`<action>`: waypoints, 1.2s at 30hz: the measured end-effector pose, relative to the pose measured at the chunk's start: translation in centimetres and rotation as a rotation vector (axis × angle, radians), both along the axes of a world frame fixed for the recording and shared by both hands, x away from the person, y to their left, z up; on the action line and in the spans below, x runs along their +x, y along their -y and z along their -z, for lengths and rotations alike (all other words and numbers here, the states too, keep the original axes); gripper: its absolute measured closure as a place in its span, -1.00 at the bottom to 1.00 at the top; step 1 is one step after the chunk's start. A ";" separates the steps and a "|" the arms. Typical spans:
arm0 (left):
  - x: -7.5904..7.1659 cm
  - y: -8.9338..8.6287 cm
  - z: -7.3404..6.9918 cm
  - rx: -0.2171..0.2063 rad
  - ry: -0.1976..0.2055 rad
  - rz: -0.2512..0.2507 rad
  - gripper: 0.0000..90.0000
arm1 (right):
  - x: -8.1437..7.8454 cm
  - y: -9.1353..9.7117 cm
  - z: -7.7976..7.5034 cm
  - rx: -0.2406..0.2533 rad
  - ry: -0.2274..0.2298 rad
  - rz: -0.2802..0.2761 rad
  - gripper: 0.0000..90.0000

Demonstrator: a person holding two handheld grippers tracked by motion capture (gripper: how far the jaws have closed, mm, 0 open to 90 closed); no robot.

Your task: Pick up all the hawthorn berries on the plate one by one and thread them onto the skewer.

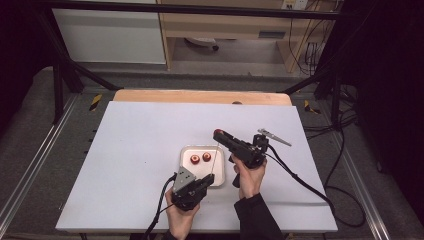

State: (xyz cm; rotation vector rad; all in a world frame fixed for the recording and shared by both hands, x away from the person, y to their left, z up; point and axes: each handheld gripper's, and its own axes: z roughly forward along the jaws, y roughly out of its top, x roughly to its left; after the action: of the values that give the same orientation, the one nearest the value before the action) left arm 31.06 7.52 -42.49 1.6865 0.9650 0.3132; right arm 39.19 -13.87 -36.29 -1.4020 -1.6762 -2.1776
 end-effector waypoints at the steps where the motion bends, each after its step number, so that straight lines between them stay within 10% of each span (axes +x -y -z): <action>1: 0.0 0.0 0.0 0.002 0.000 0.000 0.97 | 0.0 0.0 0.0 -0.001 0.000 -0.003 0.33; 36: 0.0 0.1 0.0 -0.036 -0.034 -0.017 0.97 | -0.6 -0.6 0.7 -0.022 0.056 0.011 0.33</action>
State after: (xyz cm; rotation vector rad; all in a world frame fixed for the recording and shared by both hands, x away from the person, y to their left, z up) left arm 31.07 7.45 -42.46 1.6562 1.0047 0.2777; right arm 38.58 -13.24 -37.01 -1.3706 -1.7200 -2.2315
